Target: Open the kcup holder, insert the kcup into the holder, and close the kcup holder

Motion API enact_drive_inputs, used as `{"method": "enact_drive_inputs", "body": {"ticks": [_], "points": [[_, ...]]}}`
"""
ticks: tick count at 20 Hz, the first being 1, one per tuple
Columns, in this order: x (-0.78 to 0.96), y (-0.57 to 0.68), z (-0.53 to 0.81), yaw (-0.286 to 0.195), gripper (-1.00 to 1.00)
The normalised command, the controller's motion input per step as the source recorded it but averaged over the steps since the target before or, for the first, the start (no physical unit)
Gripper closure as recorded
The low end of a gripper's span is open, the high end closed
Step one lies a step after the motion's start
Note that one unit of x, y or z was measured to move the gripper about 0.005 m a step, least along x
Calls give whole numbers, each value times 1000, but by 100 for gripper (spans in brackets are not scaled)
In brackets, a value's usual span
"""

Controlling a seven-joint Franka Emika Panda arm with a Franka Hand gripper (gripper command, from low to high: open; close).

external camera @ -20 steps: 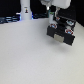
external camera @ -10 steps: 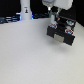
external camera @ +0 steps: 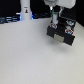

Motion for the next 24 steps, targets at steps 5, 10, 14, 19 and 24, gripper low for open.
{"method": "enact_drive_inputs", "body": {"ticks": [5, 10, 14, 19, 24], "points": [[498, 467, 394, 0, 100], [524, 499, 286, 0, 100], [193, 309, 25, 7, 100], [-2, 3, -190, 0, 100], [51, 52, -211, -6, 100]]}}
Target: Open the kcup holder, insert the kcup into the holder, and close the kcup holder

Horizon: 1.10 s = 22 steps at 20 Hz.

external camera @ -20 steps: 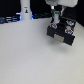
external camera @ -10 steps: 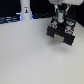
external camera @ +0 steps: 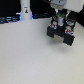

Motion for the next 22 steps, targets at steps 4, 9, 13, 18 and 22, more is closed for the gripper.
{"method": "enact_drive_inputs", "body": {"ticks": [4, 9, 13, 18, 22], "points": [[130, 42, -99, -13, 100], [85, 130, 206, 0, 100], [253, 262, 303, 0, 100], [253, 211, 174, 0, 100], [101, 51, -177, -7, 100]]}}
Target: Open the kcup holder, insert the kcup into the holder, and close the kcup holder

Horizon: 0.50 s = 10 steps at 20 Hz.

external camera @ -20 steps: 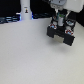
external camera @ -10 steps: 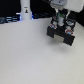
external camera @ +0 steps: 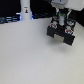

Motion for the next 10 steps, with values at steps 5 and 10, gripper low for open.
{"method": "enact_drive_inputs", "body": {"ticks": [5, 10], "points": [[117, 67, -204, -9, 100], [80, 19, 34, -14, 100]]}}
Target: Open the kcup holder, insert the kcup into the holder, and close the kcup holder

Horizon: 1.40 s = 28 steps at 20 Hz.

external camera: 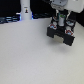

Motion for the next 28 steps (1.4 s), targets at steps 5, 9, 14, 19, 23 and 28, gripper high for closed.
{"method": "enact_drive_inputs", "body": {"ticks": [5, 9, 14, 19, 23, 28], "points": [[294, 3, 361, -31, 100], [342, 36, 90, -33, 100], [74, 34, -175, -5, 100], [151, 74, -172, -9, 100], [243, 166, 286, -1, 100], [456, 375, 357, -7, 100]]}}
